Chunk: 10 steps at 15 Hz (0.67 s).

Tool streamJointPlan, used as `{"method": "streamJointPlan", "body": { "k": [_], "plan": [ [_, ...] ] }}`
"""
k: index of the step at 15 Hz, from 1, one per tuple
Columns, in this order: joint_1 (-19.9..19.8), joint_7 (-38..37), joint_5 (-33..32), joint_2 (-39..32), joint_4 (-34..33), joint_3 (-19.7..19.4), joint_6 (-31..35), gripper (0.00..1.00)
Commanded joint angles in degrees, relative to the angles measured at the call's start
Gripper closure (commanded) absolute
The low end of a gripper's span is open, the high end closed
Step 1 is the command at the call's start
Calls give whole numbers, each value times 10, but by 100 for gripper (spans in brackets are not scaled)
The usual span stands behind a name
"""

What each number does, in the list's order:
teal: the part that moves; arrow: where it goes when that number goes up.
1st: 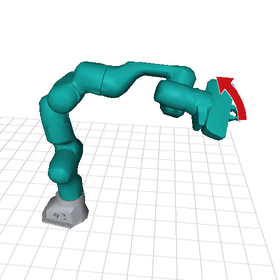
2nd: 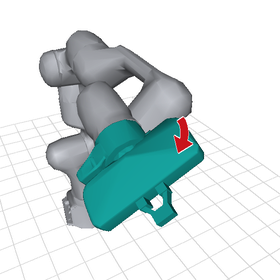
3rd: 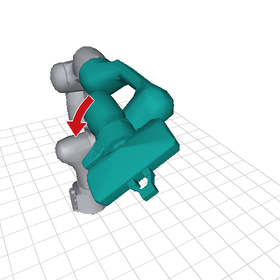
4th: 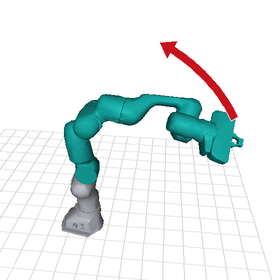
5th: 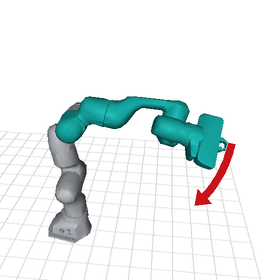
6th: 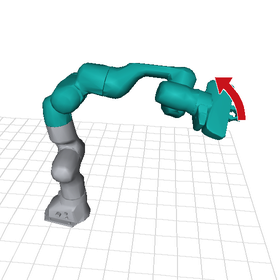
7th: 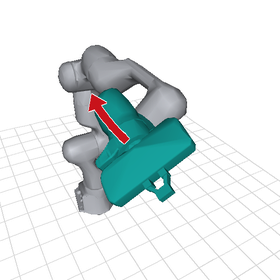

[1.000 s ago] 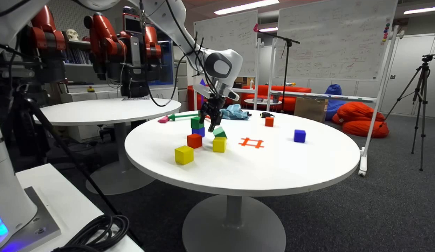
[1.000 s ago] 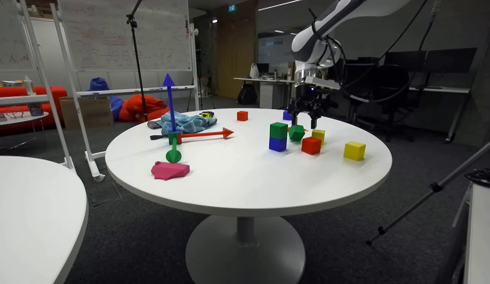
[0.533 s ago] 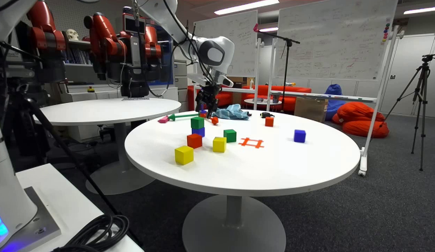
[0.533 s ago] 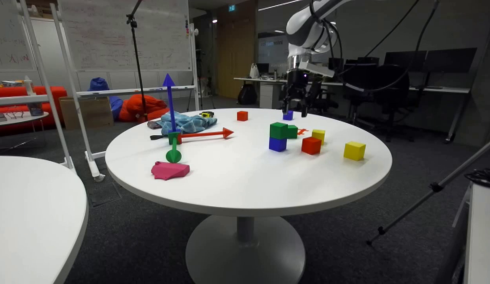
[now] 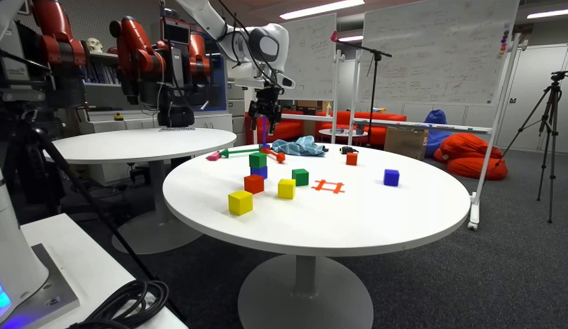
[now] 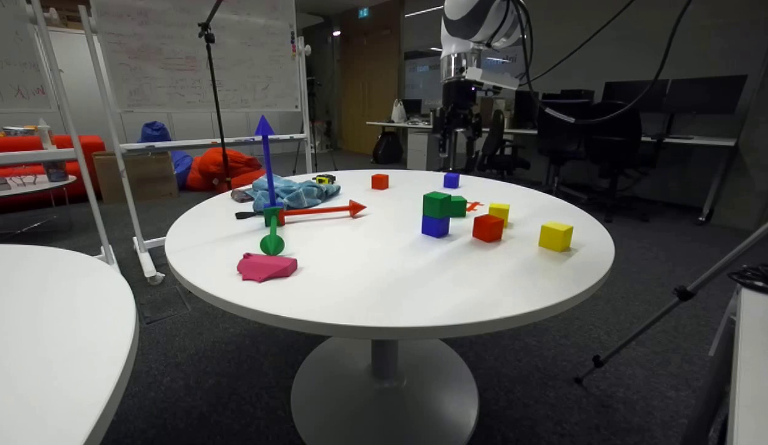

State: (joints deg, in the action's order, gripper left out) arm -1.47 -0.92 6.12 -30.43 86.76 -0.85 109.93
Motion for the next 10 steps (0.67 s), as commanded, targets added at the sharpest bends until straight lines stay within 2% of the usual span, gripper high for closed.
{"method": "streamJointPlan", "body": {
  "k": [1,6,10],
  "plan": [
    [12,24,-62,13,5,-4,-12,0],
    [26,41,-102,1,-21,4,-10,0],
    [31,46,-95,-12,-55,13,-13,0]
  ]
}}
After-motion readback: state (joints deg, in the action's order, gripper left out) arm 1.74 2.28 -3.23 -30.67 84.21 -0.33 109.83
